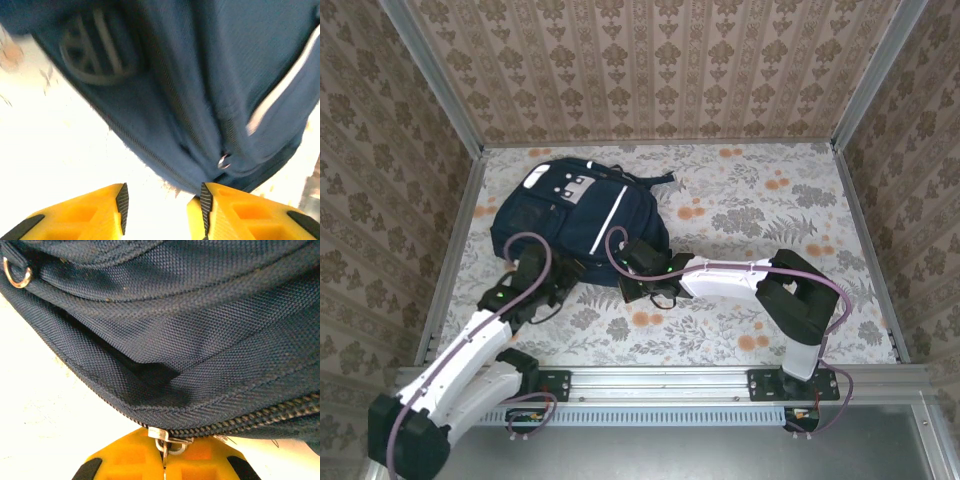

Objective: Pack books, pencil case, and school supplies into a backpack

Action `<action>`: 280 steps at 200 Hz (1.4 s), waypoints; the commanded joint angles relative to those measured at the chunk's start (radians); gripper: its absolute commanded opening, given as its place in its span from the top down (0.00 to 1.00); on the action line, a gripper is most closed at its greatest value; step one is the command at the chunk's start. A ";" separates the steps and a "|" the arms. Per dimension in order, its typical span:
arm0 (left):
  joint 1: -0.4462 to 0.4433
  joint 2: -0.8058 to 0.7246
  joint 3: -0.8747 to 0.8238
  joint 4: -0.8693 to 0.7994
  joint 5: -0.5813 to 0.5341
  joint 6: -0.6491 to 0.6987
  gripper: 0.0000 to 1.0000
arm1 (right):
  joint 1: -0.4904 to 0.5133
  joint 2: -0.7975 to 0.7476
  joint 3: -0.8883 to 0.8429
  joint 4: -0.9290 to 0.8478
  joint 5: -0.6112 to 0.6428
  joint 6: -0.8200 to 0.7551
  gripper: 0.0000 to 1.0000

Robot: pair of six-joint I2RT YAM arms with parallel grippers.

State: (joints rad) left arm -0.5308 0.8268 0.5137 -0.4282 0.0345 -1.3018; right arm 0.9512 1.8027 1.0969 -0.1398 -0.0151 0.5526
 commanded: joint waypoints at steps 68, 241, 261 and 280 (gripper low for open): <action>-0.217 0.359 0.057 0.337 -0.219 -0.222 0.46 | -0.007 -0.040 0.000 -0.064 0.012 -0.012 1.00; 0.010 -0.031 -0.018 -0.189 -0.307 -0.128 1.00 | -0.183 -0.091 -0.034 -0.185 0.085 -0.143 1.00; 0.143 -0.050 -0.015 -0.193 -0.218 -0.036 1.00 | -0.189 -0.087 -0.022 -0.201 0.080 -0.179 1.00; 0.280 -0.037 0.000 -0.205 -0.121 0.063 1.00 | -0.178 -0.100 -0.020 -0.192 0.027 -0.186 1.00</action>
State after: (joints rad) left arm -0.4095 0.7929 0.5102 -0.5137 -0.0727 -1.4029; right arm 0.7944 1.7229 1.0847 -0.2142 -0.0402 0.4034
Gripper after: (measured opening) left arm 0.045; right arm 0.064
